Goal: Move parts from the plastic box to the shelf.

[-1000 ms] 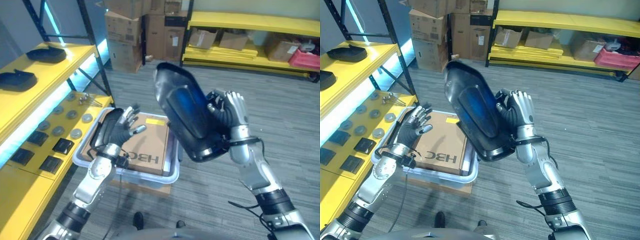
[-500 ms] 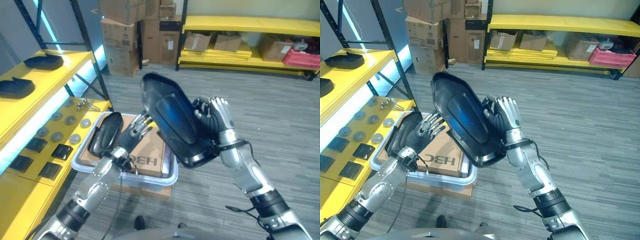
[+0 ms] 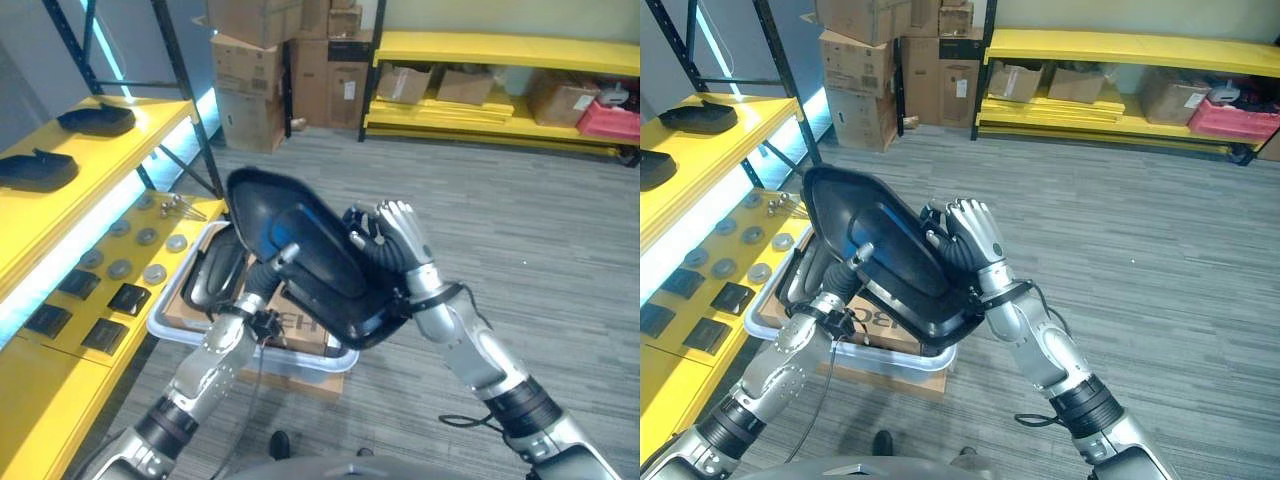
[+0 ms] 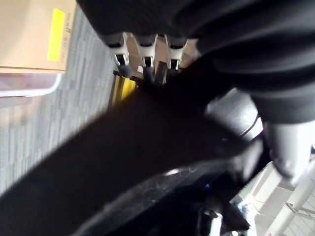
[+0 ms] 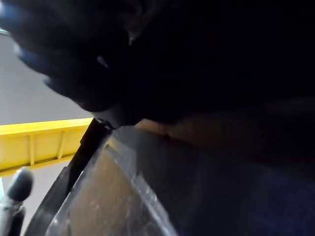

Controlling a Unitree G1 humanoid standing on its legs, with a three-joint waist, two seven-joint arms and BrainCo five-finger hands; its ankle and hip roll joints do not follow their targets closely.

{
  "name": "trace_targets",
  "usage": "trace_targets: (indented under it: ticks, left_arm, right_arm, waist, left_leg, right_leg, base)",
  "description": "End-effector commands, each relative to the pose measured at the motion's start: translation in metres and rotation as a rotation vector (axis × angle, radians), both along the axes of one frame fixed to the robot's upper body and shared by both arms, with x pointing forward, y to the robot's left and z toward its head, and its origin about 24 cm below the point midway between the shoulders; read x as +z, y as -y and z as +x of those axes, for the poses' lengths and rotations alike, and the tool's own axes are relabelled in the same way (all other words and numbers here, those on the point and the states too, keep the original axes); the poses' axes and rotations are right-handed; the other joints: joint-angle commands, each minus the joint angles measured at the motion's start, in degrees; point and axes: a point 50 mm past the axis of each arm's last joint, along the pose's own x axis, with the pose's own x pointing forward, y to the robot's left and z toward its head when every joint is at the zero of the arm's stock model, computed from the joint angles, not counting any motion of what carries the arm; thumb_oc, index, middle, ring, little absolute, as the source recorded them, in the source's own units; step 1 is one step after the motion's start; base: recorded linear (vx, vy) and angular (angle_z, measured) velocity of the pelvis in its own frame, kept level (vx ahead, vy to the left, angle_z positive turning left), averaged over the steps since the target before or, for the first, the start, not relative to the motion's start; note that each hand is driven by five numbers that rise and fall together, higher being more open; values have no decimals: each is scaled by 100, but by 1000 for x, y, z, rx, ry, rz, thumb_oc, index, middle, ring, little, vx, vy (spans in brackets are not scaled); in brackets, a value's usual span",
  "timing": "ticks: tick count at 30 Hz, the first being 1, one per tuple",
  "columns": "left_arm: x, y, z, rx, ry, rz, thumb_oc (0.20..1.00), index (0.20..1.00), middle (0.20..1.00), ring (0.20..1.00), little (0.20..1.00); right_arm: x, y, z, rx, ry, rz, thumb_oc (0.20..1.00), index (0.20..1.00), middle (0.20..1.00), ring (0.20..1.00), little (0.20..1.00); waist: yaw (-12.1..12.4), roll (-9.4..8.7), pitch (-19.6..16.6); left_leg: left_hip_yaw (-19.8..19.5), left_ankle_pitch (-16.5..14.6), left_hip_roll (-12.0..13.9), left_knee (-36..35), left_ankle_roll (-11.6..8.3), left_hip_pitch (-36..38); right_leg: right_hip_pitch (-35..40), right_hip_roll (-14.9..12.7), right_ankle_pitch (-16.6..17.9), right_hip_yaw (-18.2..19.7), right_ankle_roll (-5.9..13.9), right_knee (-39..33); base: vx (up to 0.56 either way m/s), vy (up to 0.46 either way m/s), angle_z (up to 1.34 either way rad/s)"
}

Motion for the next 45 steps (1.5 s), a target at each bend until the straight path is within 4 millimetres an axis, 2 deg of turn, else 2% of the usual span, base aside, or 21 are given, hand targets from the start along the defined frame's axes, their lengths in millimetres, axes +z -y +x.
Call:
trace_targets:
  ticks: [1, 5, 6, 19, 25, 29, 30, 31, 33, 35, 38, 39, 40, 41, 43, 45]
  left_arm:
    - [26, 10, 22, 59, 154, 60, 1000, 1000, 1000, 1000, 1000]
    - [23, 15, 22, 64, 138, 51, 1000, 1000, 1000, 1000, 1000]
    - [23, 18, 22, 58, 132, 43, 200, 200, 200, 200, 200]
    - [41, 21, 19, -15, 237, -21, 200, 200, 200, 200, 200]
    - [42, 14, 16, 40, 265, -38, 200, 200, 200, 200, 200]
    - [38, 0, 13, 131, 263, -61, 200, 200, 200, 200, 200]
    - [36, -10, 11, 167, 287, -18, 200, 200, 200, 200, 200]
    - [36, -18, 11, 200, 297, 3, 200, 200, 200, 200, 200]
    - [34, -24, 10, 222, 301, 30, 200, 200, 200, 200, 200]
    - [27, -51, 6, 310, 324, 185, 200, 200, 200, 200, 200]
    - [21, -83, -1, 427, 342, 360, 200, 200, 200, 200, 200]
    - [21, -83, -1, 427, 342, 361, 200, 200, 200, 200, 200]
    - [20, -106, -7, 492, 360, 490, 200, 200, 200, 200, 200]
    - [20, -106, -7, 492, 358, 490, 200, 200, 200, 200, 200]
    - [20, -137, -19, 603, 349, 585, 200, 200, 200, 200, 200]
    - [20, -153, -26, 664, 345, 642, 200, 200, 200, 200, 200]
  right_arm:
    - [47, -20, -7, 130, 218, 147, 200, 200, 200, 200, 200]
    - [47, -23, -6, 136, 219, 164, 200, 200, 200, 200, 200]
    - [48, -24, -7, 144, 217, 175, 200, 200, 200, 200, 200]
    - [42, -35, -10, 254, 136, 242, 200, 200, 200, 200, 200]
    - [33, -39, -12, 293, 66, 290, 200, 200, 200, 200, 200]
    - [25, -42, -13, 333, 0, 314, 200, 200, 200, 200, 200]
    - [23, -45, -15, 416, -76, 337, 570, 570, 570, 570, 570]
    - [21, -45, -12, 462, -153, 384, 1000, 1000, 1000, 1000, 1000]
    - [19, -43, -11, 484, -195, 433, 1000, 1000, 1000, 1000, 1000]
    - [8, -31, -8, 513, -320, 556, 1000, 1000, 1000, 1000, 1000]
    - [-2, -12, -9, 477, -379, 641, 1000, 1000, 1000, 1000, 1000]
    - [-2, -12, -9, 477, -380, 641, 1000, 1000, 1000, 1000, 1000]
    - [-7, 1, -10, 449, -400, 671, 1000, 1000, 1000, 1000, 1000]
    - [-7, 1, -10, 449, -402, 671, 1000, 1000, 1000, 1000, 1000]
    - [-19, 23, -14, 397, -453, 747, 1000, 1000, 1000, 1000, 1000]
    - [-28, 34, -17, 370, -485, 800, 1000, 1000, 1000, 1000, 1000]
  waist:
    - [83, -224, -122]
    - [73, -231, -119]
    - [62, -231, -120]
    - [33, -261, -114]
    - [47, -267, -92]
    - [87, -278, -56]
    - [129, -292, -50]
    - [161, -304, -41]
    - [175, -306, -34]
    - [245, -298, -16]
    - [308, -295, -12]
    - [306, -296, -16]
    - [351, -290, -18]
    - [350, -288, -23]
    - [418, -286, -8]
    - [444, -286, -1]
  left_leg:
    - [419, -982, 396, 15, -144, 516]
    - [415, -974, 400, 15, -141, 508]
    - [414, -970, 403, 15, -141, 506]
    - [459, -983, 411, 15, -150, 518]
    - [464, -986, 416, 15, -157, 535]
    - [447, -975, 424, 15, -167, 536]
    - [430, -964, 434, 15, -181, 527]
    - [417, -953, 435, 15, -190, 512]
    - [406, -943, 439, 15, -197, 500]
    - [366, -911, 452, 15, -229, 481]
    - [312, -888, 460, 15, -261, 460]
    - [310, -888, 459, 15, -261, 459]
    - [276, -867, 473, 15, -287, 440]
    - [277, -917, 480, 15, -294, 472]
    - [194, -824, 487, 15, -339, 416]
    - [148, -850, 504, 15, -382, 421]
  right_leg:
    - [-19, -117, -669, -44, 218, -13]
    - [-36, -113, -668, -33, 214, -12]
    - [-40, -114, -667, -36, 214, -11]
    - [-45, -110, -662, -17, 218, 0]
    - [-40, -111, -678, -14, 209, 20]
    - [-35, -102, -692, -26, 200, 29]
    - [-27, -95, -705, -52, 190, 27]
    - [-31, -91, -702, -64, 184, 23]
    - [-30, -88, -709, -77, 178, 22]
    - [-12, -69, -725, -145, 164, 12]
    - [5, -56, -734, -211, 157, -1]
    - [5, -56, -735, -214, 157, -1]
    - [5, -46, -746, -256, 153, -8]
    - [35, -40, -790, -254, 156, -7]
    - [27, -17, -774, -336, 137, -8]
    - [68, 5, -841, -389, 130, -6]
  base:
    - [0, 0, 0]
    - [0, 0, 0]
    - [0, 0, 0]
    - [0, 0, 0]
    - [0, 0, 0]
    - [-3, -32, 0]
    - [-13, -60, 1]
    - [-11, -49, 1]
    - [3, -18, 1]
    - [3, -55, 3]
    - [-4, -37, 6]
    - [5, -39, 17]
    - [35, -31, 17]
    - [10, -39, 14]
    - [12, -47, 7]
    - [29, -52, 21]
